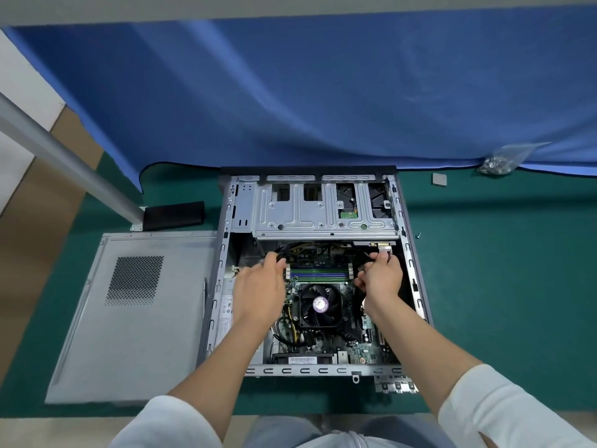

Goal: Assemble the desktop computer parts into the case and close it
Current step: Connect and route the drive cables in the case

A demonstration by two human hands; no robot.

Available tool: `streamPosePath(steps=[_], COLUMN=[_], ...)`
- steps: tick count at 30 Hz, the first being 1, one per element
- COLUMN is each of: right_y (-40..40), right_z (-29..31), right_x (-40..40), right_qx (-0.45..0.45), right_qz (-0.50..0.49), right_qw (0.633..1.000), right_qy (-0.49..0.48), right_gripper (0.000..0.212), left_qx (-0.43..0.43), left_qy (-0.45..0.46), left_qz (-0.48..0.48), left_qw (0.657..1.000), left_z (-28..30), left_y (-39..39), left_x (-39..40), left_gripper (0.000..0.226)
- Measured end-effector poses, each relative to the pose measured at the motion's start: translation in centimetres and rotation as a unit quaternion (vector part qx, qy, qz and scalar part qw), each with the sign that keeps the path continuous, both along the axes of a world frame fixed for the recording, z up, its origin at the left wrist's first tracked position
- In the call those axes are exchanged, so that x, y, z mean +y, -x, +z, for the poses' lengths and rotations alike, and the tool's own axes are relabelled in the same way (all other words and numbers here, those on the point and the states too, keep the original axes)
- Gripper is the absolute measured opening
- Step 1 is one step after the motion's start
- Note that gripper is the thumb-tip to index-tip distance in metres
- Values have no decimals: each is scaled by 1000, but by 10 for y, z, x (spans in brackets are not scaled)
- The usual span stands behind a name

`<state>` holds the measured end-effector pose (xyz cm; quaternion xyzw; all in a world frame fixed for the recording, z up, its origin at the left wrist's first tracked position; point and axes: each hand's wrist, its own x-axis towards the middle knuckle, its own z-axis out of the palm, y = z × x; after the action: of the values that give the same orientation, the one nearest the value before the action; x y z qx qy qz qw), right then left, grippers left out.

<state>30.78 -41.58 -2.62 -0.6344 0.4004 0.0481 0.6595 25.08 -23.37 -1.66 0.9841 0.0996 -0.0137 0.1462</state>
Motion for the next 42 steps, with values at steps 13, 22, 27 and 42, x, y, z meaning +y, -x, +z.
streamPosePath(steps=[13,22,27,42], right_y=[4,-3,0,-7], right_z=[5,13,12,11], right_x=[-2,-9,-25,-35], right_qx=[-23,-18,-19,20], right_qz=[15,30,105,122], right_qw=[999,993,982,974], right_qy=[-19,-109,-158,-190], right_gripper=[26,23,20,33], left_qx=[10,7,7,-4], left_qy=[-1,8,1,-35], left_qz=[-7,-4,-6,-7], left_qw=[1000,1000,1000,999], left_z=[2,2,2,2], left_y=[-2,-1,-2,-2], left_x=[0,-1,-1,-2], left_gripper=[36,33,34,28])
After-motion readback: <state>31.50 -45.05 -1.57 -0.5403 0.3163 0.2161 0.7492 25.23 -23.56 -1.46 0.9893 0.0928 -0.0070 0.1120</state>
